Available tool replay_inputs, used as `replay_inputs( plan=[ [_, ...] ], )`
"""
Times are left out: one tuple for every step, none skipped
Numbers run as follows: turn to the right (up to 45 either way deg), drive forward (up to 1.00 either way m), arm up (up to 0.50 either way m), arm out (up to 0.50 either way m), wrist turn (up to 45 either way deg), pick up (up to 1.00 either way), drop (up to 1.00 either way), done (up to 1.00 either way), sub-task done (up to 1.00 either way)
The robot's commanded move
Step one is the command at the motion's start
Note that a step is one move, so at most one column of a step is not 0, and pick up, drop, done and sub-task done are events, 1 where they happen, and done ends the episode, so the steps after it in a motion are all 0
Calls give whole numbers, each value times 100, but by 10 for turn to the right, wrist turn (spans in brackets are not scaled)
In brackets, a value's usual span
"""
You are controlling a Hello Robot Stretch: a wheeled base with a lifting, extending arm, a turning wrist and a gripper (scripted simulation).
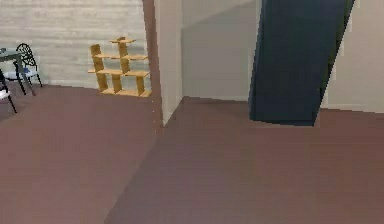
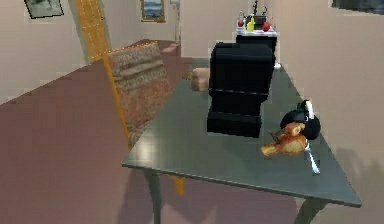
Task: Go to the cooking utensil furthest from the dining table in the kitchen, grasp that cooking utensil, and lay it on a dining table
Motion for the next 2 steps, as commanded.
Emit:
replay_inputs(
  plan=[
    [0,60,0,0,0,0,0,0,0],
    [450,0,0,0,0,0,0,0,0]
  ],
)
